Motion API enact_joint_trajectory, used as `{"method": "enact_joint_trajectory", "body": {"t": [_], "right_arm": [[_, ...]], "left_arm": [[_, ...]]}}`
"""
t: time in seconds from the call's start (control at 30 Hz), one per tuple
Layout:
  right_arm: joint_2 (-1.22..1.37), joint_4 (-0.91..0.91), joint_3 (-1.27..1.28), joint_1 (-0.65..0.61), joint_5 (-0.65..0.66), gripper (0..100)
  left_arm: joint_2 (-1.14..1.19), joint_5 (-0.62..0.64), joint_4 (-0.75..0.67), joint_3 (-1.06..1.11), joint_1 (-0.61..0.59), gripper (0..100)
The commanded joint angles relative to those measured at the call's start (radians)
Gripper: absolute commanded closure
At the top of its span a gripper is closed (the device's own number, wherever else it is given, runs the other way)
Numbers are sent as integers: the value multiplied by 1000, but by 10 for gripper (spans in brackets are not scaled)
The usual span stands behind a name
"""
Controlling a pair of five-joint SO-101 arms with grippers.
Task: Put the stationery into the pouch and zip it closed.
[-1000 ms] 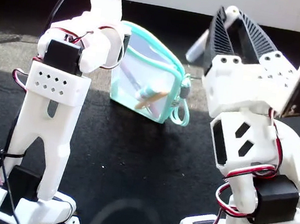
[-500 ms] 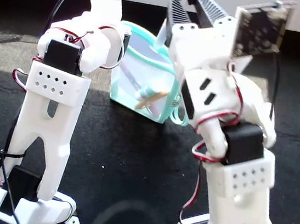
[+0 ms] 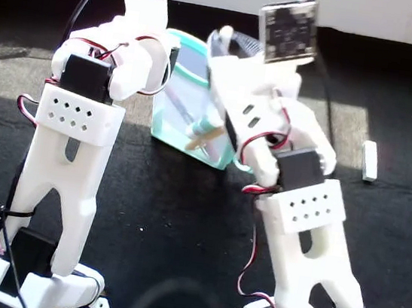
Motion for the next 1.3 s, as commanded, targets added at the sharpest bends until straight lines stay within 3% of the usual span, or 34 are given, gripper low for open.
{"method": "enact_joint_trajectory", "body": {"t": [0.0, 0.17, 0.43, 0.6, 0.73, 0.97, 1.1, 1.27], "right_arm": [[-1, -15, 10, -33, 0, 985], [-2, 105, -2, -64, -3, 808], [-13, 226, -220, -51, 0, 807], [-4, 265, -395, 183, 0, 820], [21, 269, -378, 438, 29, 998], [317, 269, -259, 725, 253, 981], [553, 300, -321, 805, 278, 909], [806, 476, -553, 846, 279, 807]], "left_arm": [[7, -8, 3, 12, 33, 986], [7, -8, 5, 12, 33, 986], [7, -8, 5, 12, 33, 986], [7, -8, 5, 12, 33, 986], [5, -8, 5, 12, 31, 986], [5, -8, 5, 12, 33, 986], [5, -8, 5, 12, 33, 986], [7, -8, 5, 13, 38, 986]]}}
